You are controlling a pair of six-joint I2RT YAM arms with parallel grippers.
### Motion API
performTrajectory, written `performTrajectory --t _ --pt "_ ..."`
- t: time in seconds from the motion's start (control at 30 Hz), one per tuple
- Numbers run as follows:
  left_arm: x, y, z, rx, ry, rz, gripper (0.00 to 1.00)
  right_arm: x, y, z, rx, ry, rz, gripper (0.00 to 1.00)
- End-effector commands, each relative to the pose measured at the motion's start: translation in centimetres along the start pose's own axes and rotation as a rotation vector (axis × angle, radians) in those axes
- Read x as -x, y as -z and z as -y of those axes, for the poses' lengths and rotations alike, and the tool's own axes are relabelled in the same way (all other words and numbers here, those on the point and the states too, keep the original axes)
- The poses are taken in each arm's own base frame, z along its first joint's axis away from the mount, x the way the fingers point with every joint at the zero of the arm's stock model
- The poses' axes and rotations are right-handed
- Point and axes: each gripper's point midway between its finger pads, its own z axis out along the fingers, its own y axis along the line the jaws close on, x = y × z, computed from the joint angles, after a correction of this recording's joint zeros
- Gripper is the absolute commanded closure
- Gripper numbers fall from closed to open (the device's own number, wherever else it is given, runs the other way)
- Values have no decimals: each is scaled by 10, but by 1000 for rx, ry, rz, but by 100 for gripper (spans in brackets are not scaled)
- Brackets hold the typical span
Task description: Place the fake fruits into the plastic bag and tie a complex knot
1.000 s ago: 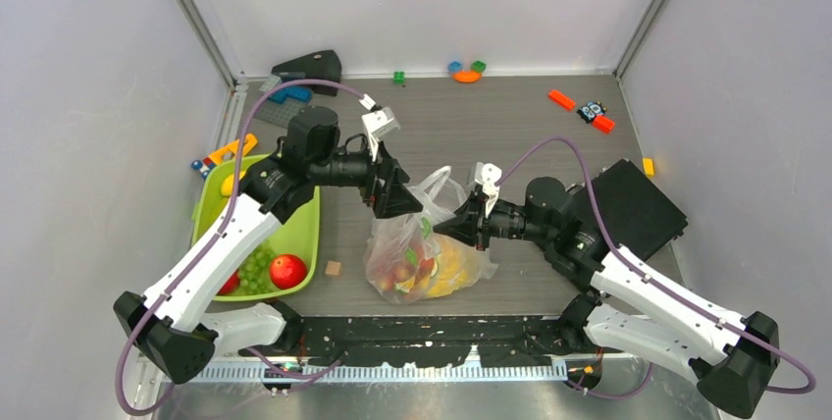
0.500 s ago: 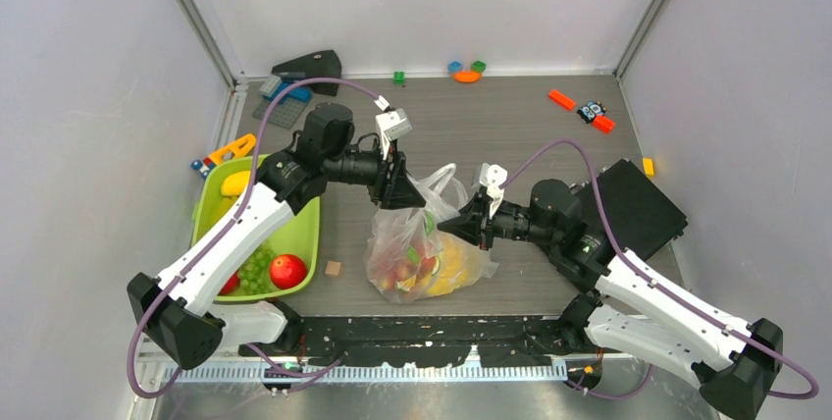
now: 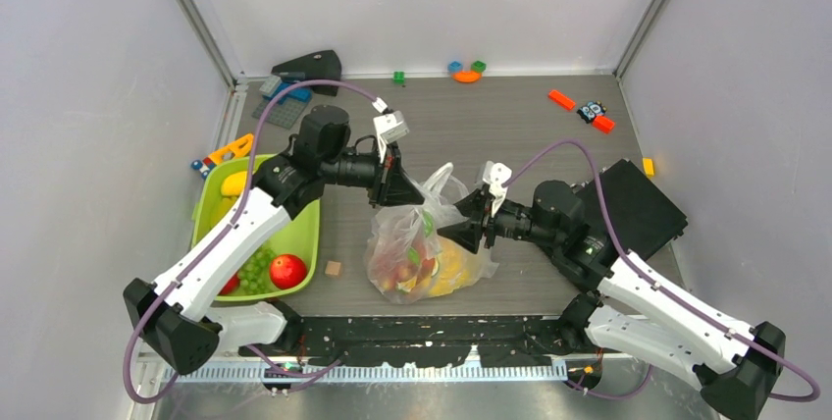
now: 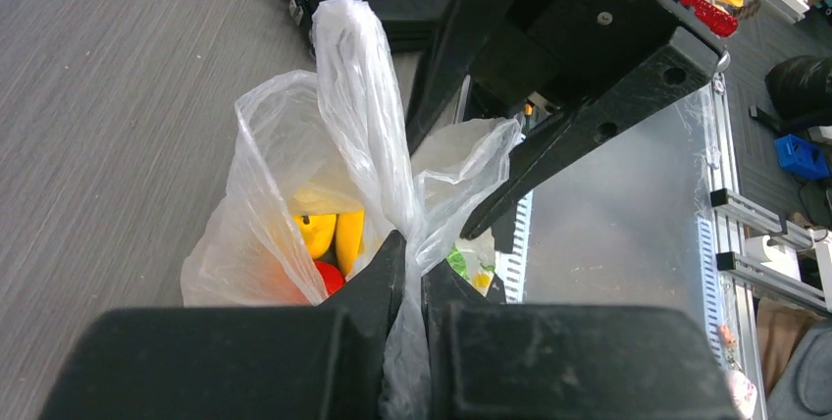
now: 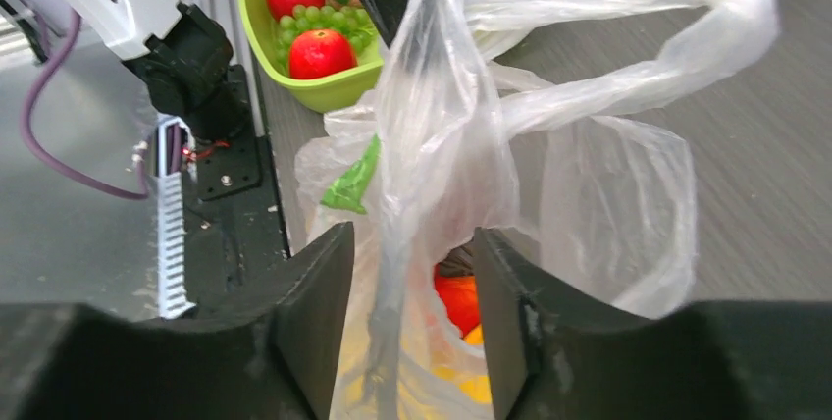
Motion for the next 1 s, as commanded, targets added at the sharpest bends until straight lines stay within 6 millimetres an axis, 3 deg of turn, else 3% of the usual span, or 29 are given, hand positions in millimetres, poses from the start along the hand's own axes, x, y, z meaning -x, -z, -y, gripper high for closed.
performTrajectory --t 0.0,0.13,0.27,0.37,0.57,0.73,0.97 --pt "8 7 9 -6 -90 53 100 32 9 4 -55 3 73 32" --pt "5 10 9 7 -114 63 100 49 16 7 -83 -46 85 14" --pt "3 12 8 21 -126 71 100 69 22 17 -123 -137 106 10" --pt "3 13 8 29 -132 75 100 75 20 27 -139 -203 105 17" --pt "3 15 9 33 -138 80 100 79 4 25 -73 -302 83 33" --pt "3 15 9 30 -138 81 100 82 -5 20 -18 -343 109 35" --pt "3 15 10 30 -140 83 100 89 -11 19 13 -360 147 46"
